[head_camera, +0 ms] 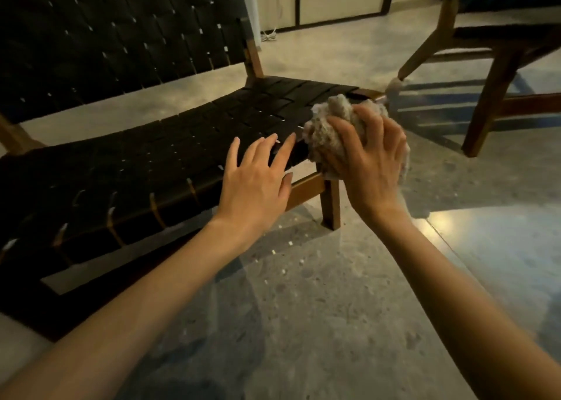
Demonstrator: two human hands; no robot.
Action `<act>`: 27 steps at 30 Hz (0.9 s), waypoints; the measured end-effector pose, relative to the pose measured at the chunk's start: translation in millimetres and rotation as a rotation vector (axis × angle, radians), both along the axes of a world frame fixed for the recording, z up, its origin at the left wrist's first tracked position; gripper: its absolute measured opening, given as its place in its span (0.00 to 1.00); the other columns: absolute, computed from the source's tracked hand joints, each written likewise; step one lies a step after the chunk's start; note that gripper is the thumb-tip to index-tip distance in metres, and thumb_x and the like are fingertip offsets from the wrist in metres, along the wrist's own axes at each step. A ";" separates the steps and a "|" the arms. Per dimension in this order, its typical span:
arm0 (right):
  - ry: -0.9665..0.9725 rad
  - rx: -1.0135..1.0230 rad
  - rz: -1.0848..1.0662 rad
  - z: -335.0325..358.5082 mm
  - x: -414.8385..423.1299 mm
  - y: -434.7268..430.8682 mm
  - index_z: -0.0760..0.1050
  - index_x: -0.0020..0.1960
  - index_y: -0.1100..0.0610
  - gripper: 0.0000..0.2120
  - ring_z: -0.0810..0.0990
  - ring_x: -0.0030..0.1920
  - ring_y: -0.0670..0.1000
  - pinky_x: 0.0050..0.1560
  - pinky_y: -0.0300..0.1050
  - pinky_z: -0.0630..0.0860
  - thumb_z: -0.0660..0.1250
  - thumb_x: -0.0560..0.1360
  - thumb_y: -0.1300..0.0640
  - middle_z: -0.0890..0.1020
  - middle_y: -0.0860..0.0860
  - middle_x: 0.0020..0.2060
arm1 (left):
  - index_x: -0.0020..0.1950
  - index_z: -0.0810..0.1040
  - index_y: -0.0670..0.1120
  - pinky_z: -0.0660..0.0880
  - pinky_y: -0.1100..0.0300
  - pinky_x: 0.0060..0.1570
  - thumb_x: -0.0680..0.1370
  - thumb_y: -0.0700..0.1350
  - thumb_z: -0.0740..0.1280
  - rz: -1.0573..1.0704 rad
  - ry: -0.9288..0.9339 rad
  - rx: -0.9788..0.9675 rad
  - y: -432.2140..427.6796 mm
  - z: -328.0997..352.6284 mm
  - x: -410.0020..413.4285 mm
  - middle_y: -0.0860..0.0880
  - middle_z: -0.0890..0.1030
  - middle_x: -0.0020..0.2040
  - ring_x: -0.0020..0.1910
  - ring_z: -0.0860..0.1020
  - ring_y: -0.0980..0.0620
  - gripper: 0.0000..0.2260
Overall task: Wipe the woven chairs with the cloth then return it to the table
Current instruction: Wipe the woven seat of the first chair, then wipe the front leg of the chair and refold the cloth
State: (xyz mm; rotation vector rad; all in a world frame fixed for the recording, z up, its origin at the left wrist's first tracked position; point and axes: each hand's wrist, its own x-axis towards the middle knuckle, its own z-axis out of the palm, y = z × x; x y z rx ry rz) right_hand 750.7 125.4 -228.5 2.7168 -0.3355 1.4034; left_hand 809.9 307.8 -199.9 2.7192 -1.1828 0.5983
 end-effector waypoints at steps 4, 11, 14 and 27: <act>0.010 0.164 -0.134 15.4 9.8 -31.3 0.65 0.72 0.48 0.26 0.55 0.66 0.57 0.67 0.53 0.57 0.56 0.77 0.39 0.53 0.51 0.68 | 0.77 0.55 0.47 0.49 0.42 0.73 0.80 0.51 0.58 -0.010 -0.078 0.016 -24.3 -4.0 -1.2 0.44 0.58 0.77 0.76 0.55 0.45 0.27; -0.142 0.613 0.089 14.2 47.7 -46.7 0.72 0.65 0.54 0.17 0.69 0.62 0.57 0.58 0.47 0.71 0.60 0.78 0.49 0.67 0.58 0.66 | 0.77 0.51 0.42 0.38 0.42 0.72 0.77 0.52 0.60 -0.015 -0.215 0.097 -33.2 -11.6 1.3 0.42 0.50 0.78 0.77 0.46 0.44 0.33; -0.293 0.754 0.001 11.9 57.1 -34.0 0.72 0.66 0.55 0.17 0.71 0.60 0.56 0.58 0.50 0.73 0.60 0.79 0.52 0.69 0.59 0.62 | 0.77 0.48 0.40 0.37 0.44 0.73 0.77 0.50 0.61 -0.042 -0.218 0.107 -31.1 -13.4 -0.8 0.41 0.46 0.78 0.77 0.43 0.43 0.34; -0.111 1.262 0.506 -73.8 -2.2 87.5 0.55 0.56 0.42 0.13 0.72 0.57 0.54 0.57 0.50 0.72 0.55 0.76 0.53 0.68 0.55 0.56 | 0.78 0.51 0.50 0.57 0.62 0.70 0.78 0.49 0.64 -0.311 0.295 -0.013 50.9 -71.4 -16.7 0.54 0.53 0.77 0.73 0.50 0.62 0.32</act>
